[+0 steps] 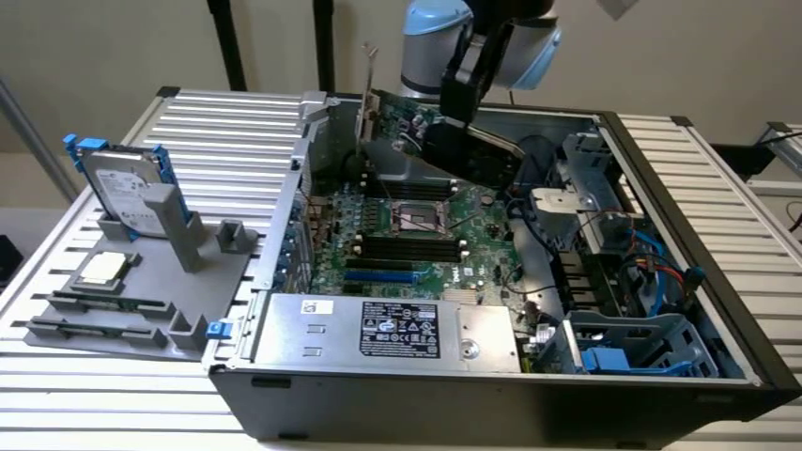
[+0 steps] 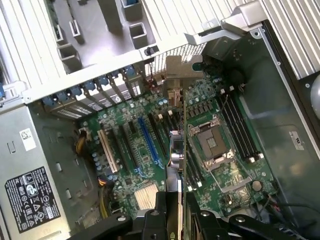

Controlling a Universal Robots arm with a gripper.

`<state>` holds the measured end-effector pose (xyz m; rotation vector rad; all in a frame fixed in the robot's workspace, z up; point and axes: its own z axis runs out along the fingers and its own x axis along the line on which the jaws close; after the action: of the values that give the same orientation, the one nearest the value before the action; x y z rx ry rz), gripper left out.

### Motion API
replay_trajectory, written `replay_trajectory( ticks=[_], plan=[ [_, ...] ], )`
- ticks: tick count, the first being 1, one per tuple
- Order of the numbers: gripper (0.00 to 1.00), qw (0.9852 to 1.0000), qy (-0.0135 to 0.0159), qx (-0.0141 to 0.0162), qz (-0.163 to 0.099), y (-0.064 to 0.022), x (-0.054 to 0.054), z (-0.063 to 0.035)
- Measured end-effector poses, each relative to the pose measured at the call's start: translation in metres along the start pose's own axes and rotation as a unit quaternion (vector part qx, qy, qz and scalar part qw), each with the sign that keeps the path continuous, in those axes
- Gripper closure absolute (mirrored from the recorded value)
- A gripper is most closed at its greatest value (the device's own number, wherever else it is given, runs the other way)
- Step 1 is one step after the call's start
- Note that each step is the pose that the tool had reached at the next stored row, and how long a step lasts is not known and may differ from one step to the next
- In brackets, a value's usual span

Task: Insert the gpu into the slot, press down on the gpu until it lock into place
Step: 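Insert the gpu into the slot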

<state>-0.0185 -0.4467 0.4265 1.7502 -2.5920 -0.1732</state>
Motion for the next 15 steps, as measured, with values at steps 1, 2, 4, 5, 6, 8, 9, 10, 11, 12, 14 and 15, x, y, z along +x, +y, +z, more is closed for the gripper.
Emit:
replay_trajectory(
  ticks=[1, 2, 4, 5, 6, 8, 9, 10, 11, 12, 14, 15],
  plan=[
    [0.74, 1.0, -0.0004, 0.0014, -0.008, 0.0, 0.0, 0.0003],
    [0.74, 0.9999, -0.0008, 0.0027, -0.015, 0.0, 0.0, 0.0006],
    [0.74, 0.9995, -0.0016, 0.0054, -0.031, -0.0001, 0.0001, 0.0011],
    [0.74, 0.9992, -0.0019, 0.0068, -0.038, -0.0001, 0.0001, 0.0014],
    [0.74, 0.9989, -0.0022, 0.0081, -0.046, -0.0001, 0.0001, 0.0016],
    [0.74, 0.998, -0.0031, 0.0109, -0.062, -0.0002, 0.0001, 0.0022],
    [0.74, 0.9975, -0.0034, 0.0121, -0.069, -0.0002, 0.0001, 0.0025],
    [0.74, 0.9969, -0.0038, 0.0133, -0.077, -0.0003, 0.0002, 0.0028],
    [0.74, 0.9963, -0.0041, 0.0142, -0.085, -0.0003, 0.0002, 0.0032],
    [0.74, 0.9955, -0.0042, 0.0147, -0.093, -0.0004, 0.0002, 0.0036],
    [0.74, 0.9938, -0.0041, 0.0157, -0.11, -0.0004, 0.0002, 0.0045],
    [0.74, 0.9928, -0.0041, 0.0161, -0.119, -0.0005, 0.0003, 0.005]
  ],
)
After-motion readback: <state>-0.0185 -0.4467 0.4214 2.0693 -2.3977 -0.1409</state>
